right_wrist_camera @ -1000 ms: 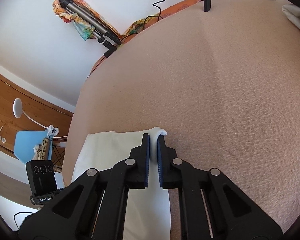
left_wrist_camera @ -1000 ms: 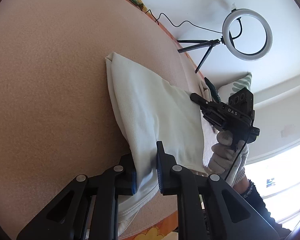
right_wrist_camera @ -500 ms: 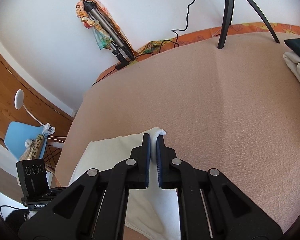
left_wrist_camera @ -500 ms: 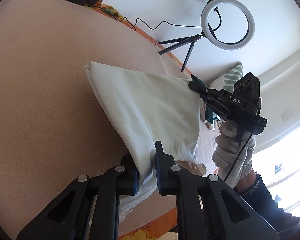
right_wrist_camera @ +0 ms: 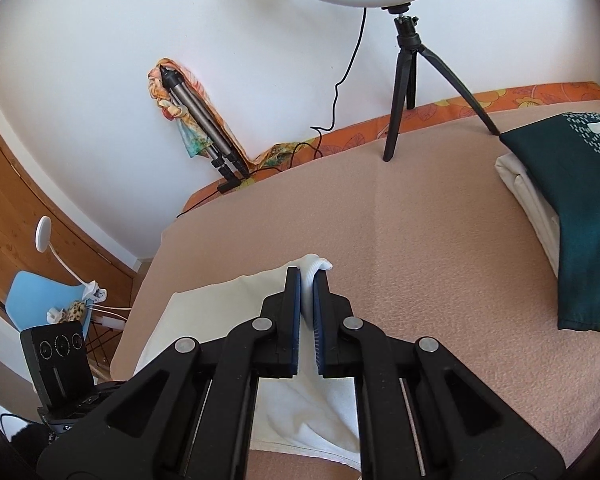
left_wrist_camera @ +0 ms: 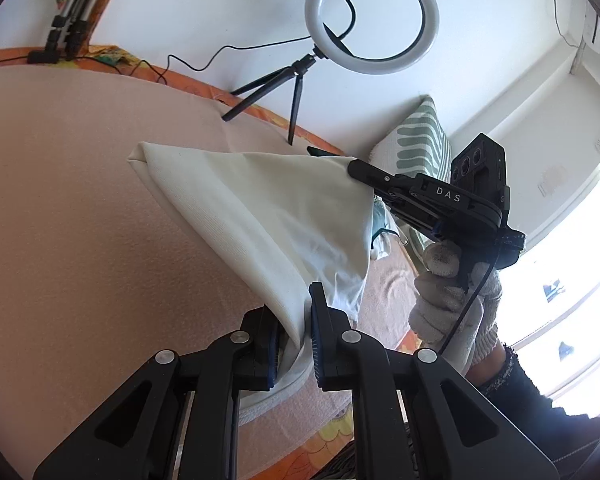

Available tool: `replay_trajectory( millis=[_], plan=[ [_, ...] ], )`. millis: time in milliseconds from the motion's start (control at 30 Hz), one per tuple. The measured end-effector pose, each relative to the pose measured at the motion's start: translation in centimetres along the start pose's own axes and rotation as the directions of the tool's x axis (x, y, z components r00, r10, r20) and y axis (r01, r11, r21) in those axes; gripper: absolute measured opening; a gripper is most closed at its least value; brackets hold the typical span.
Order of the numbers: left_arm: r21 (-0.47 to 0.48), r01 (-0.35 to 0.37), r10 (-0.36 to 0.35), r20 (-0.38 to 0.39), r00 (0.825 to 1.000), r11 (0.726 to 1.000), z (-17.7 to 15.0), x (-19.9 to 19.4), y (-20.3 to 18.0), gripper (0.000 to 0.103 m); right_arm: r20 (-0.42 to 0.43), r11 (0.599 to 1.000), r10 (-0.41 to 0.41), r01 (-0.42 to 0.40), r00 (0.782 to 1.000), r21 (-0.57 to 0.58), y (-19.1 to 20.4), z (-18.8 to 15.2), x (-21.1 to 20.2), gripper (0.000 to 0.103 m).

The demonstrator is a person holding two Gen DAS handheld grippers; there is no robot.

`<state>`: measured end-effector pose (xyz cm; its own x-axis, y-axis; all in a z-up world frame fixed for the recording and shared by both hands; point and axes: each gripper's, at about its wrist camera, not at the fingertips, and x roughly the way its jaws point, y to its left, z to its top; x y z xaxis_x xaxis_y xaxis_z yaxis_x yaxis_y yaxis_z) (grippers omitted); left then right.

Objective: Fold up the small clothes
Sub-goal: 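Lift the folded camisole with both tools and carry it to the clothes stack, then lower the camisole onto the dark green clothes stack and open both tools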

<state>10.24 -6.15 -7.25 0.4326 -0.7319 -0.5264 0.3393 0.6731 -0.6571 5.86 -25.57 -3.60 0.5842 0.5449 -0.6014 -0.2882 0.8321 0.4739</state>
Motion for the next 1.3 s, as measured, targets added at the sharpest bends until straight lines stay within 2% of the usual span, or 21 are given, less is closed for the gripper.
replay_trajectory(
  millis=[300,633,1067,1300],
  plan=[
    [0.089,0.067,-0.064,-0.032,0.997,0.994,2.0,6.0,-5.4,0.011,0.077,0.997,-0.076,0.075,0.994,0.007,-4.6,2.5,-6.7,0.007],
    [0.182,0.109,-0.099,-0.063,0.993,0.977,4.6,13.4,-10.8,0.011,0.147,0.981,-0.196,0.194,0.97,0.026,-11.2,6.7,-12.6,0.007],
    [0.286,0.116,-0.091,-0.099,0.991,0.951,7.3,22.4,-15.8,0.011,0.19,0.938,-0.346,0.343,0.919,0.053,-20.6,13.1,-14.2,0.007],
    [0.301,0.083,-0.058,-0.089,0.994,0.95,8.4,24.9,-16.1,0.011,0.188,0.921,-0.39,0.386,0.901,0.062,-24.4,15.8,-13.1,0.007]
  ],
)
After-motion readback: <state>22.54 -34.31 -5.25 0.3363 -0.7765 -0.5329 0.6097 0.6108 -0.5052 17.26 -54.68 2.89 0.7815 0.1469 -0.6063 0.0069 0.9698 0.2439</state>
